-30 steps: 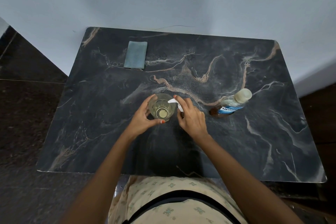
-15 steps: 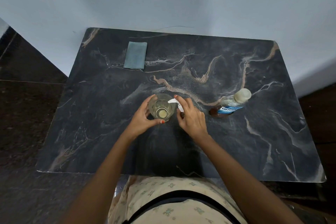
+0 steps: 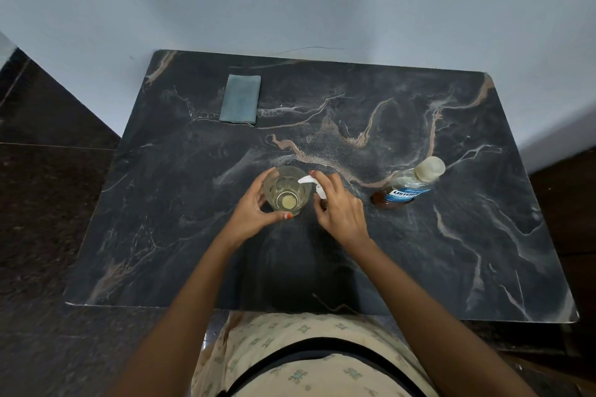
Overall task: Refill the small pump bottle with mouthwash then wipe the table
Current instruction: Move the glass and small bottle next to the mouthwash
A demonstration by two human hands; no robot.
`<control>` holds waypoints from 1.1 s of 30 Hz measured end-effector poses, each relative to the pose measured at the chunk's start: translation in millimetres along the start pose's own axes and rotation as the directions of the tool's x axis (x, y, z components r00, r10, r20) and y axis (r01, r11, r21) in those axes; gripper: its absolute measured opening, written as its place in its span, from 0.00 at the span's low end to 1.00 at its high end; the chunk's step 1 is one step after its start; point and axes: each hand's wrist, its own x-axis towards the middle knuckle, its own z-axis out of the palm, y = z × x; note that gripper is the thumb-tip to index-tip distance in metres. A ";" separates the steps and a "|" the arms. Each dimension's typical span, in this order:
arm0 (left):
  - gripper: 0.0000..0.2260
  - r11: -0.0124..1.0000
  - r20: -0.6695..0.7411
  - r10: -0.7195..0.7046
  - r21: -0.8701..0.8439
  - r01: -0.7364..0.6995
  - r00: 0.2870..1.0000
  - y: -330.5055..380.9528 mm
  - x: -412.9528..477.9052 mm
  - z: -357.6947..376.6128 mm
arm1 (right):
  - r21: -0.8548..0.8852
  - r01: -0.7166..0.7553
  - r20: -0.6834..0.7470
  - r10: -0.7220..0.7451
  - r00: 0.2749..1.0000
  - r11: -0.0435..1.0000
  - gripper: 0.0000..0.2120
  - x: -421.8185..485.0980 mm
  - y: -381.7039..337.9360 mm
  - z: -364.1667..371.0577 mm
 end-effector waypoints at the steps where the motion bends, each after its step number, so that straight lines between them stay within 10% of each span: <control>1: 0.39 1.000 0.000 -0.001 0.001 0.001 1.000 0.2 0.0 0.0 | -0.007 0.003 -0.005 -0.003 1.000 1.000 0.29 0.2 -0.3 -0.1; 13: 0.39 1.000 0.010 -0.008 -0.001 0.008 1.000 2.2 -1.8 -0.8 | 0.032 0.057 -0.037 -0.056 0.998 0.998 0.30 -1.0 -1.0 -2.1; 22: 0.39 1.000 0.010 -0.009 -0.005 0.009 1.000 1.5 -1.2 -1.4 | 0.416 -0.230 0.017 0.245 0.969 0.880 0.09 12.3 4.9 -6.7; 33: 0.39 1.000 0.010 -0.031 0.003 0.031 0.999 -0.4 -0.4 -2.5 | 0.529 -0.268 0.030 0.298 0.954 0.806 0.14 23.2 16.5 -11.2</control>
